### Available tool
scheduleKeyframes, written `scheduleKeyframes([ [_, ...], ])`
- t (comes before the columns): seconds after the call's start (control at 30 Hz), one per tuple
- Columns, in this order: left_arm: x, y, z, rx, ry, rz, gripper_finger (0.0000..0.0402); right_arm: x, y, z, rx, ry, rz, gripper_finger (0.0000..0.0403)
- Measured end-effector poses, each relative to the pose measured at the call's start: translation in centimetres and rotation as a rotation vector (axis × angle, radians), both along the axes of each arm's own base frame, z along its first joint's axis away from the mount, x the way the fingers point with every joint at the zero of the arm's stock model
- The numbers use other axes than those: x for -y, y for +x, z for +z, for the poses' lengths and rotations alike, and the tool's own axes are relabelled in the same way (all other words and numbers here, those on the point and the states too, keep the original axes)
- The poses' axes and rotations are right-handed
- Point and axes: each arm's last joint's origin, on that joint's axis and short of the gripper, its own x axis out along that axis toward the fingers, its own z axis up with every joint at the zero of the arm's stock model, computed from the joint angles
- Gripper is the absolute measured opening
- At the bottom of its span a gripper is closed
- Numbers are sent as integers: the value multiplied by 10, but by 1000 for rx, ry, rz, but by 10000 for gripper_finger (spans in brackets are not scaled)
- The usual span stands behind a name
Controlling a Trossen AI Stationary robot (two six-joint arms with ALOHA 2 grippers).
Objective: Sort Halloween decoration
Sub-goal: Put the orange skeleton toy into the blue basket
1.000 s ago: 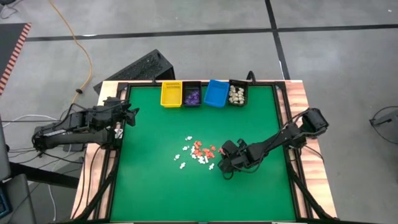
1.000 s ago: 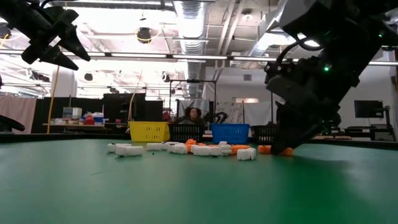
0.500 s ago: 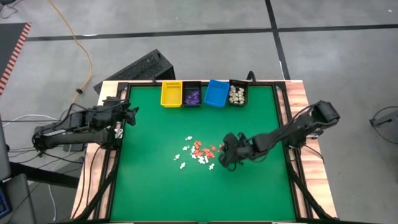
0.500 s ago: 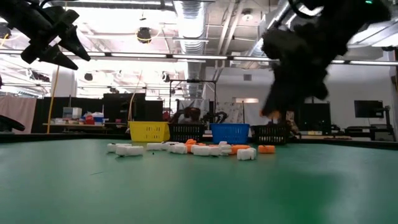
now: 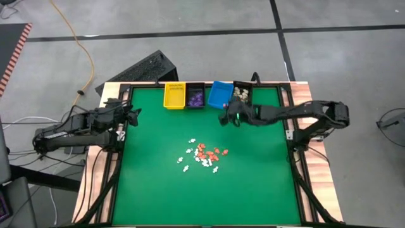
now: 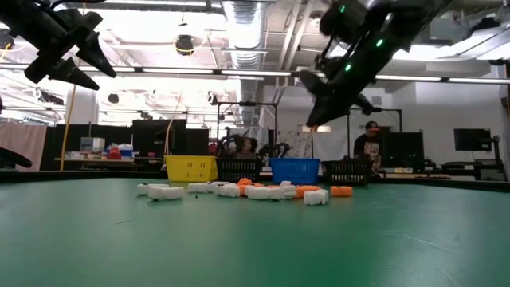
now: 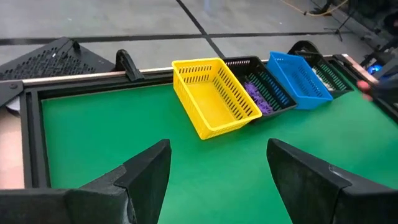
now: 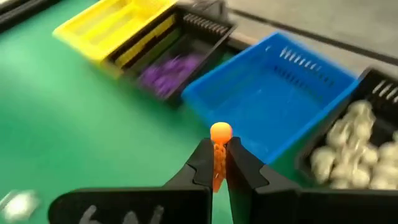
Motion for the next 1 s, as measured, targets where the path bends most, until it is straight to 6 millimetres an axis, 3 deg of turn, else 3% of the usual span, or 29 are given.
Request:
scheduleKeyframes([
  [0.2, 0, -1, 0, -7, 13, 18, 256, 59, 2, -11, 99, -6, -99, 44],
  [0.33, -1, -1, -1, -17, 16, 35, 256, 86, 2, -19, 117, 9, -136, 54],
  [0.47, 0, -1, -1, -12, 7, 27, 256, 104, 5, -25, 121, 61, -111, 88],
  [0.63, -1, -1, -1, -14, 13, 35, 256, 116, 13, -27, 112, 93, -27, 154],
  [0.83, -1, -2, -1, -30, 28, 32, 256, 118, 16, -15, 127, 139, 46, 210],
  [1.0, 0, -1, -1, -27, 19, 19, 256, 94, 12, 3, 77, 183, 331, 216],
])
